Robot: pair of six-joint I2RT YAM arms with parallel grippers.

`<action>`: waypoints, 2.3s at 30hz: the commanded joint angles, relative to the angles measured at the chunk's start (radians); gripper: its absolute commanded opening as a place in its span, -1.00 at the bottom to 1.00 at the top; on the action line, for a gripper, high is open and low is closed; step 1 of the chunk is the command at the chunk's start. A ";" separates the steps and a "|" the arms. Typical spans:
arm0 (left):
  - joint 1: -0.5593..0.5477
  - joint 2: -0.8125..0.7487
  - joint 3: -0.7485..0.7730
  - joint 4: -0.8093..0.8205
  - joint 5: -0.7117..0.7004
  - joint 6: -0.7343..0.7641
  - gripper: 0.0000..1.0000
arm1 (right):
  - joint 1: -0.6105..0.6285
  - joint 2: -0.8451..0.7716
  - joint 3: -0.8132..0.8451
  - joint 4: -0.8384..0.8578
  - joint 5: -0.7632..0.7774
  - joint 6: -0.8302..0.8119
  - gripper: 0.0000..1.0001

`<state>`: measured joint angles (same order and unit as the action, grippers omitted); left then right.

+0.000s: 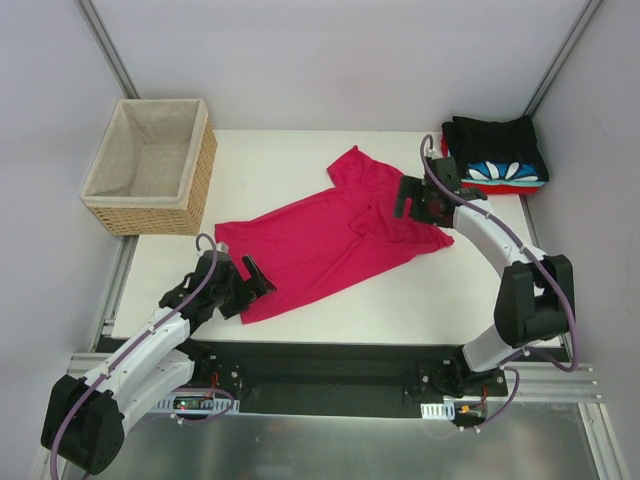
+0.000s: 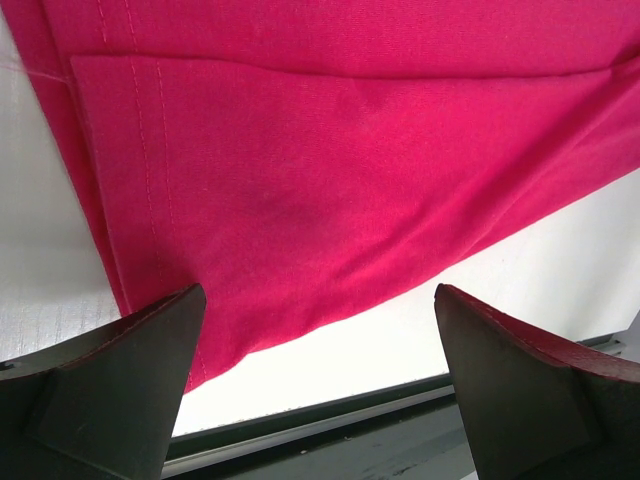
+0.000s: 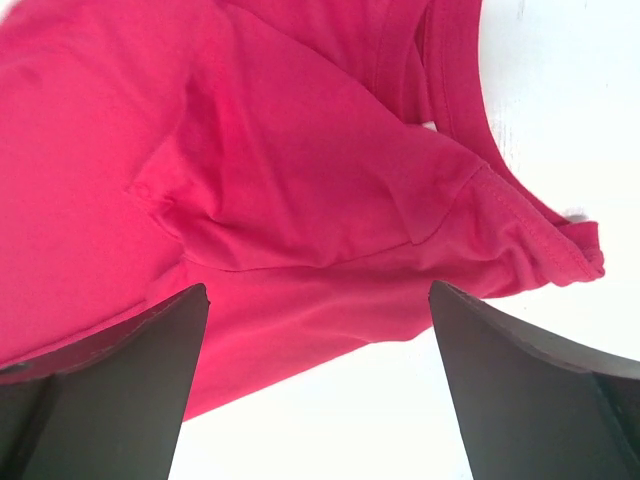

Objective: Fold and stack the t-shirts

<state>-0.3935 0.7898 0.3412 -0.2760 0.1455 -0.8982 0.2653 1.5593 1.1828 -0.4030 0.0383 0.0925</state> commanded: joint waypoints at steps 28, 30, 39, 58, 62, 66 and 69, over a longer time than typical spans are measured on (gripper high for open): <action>-0.005 0.000 0.038 -0.040 -0.049 0.031 0.98 | -0.161 0.332 0.141 0.006 0.002 -0.028 0.93; -0.005 -0.001 0.039 -0.040 -0.052 0.033 0.98 | -0.166 0.350 0.158 0.006 0.002 -0.028 0.93; -0.005 -0.017 0.039 -0.057 -0.057 0.038 0.98 | -0.198 0.363 0.201 -0.013 0.025 -0.039 0.93; -0.007 0.011 0.127 -0.042 0.023 0.028 0.98 | -0.136 0.021 -0.051 -0.077 0.133 -0.016 0.98; -0.025 0.046 0.125 0.003 0.071 0.004 0.98 | -0.165 -0.024 -0.109 -0.080 0.144 -0.010 0.96; -0.083 0.089 0.104 0.050 0.052 -0.010 0.98 | -0.233 -0.033 -0.140 -0.067 0.105 -0.025 0.96; -0.087 0.127 0.075 0.089 0.065 -0.019 0.98 | -0.299 -0.045 -0.173 -0.001 -0.023 -0.022 0.97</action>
<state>-0.4679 0.8852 0.4381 -0.2550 0.1833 -0.8932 0.0425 1.5696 1.0348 -0.4541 0.1295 0.0780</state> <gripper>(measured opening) 0.992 0.981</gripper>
